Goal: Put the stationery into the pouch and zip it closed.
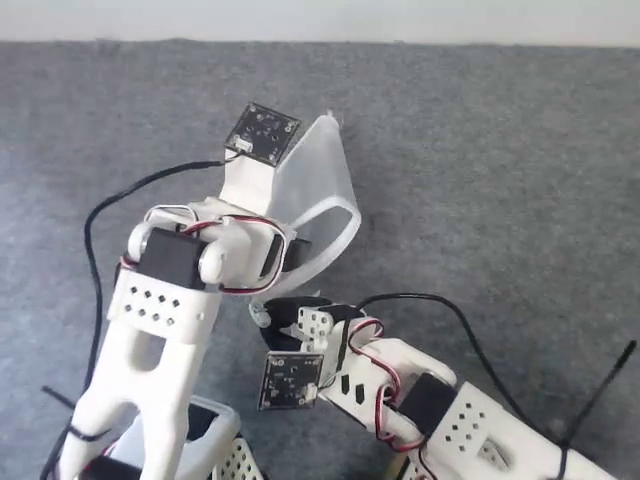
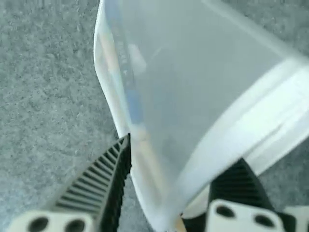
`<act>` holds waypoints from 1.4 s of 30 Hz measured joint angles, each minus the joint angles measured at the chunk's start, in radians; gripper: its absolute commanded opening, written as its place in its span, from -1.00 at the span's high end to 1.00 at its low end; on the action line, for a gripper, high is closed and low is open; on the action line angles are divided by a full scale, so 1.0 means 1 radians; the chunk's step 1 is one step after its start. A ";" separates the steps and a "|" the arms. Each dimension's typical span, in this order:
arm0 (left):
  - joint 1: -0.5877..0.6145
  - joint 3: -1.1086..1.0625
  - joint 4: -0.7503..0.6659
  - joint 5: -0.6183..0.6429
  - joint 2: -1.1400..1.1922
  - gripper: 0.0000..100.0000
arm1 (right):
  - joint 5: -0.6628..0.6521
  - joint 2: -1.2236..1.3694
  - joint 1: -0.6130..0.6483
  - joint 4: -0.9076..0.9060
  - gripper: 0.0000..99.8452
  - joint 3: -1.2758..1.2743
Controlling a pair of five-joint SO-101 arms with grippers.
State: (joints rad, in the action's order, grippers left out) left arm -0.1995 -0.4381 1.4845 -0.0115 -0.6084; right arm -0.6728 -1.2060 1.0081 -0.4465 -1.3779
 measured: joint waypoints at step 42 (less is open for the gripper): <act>-0.097 -0.184 0.002 -0.038 -0.600 0.51 | 0.282 -0.416 -0.322 -0.209 0.99 0.232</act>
State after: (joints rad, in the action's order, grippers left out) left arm -0.2961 -0.6222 1.4860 -0.0499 -1.2083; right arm -0.3905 -1.6218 0.6859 -0.6552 -1.1462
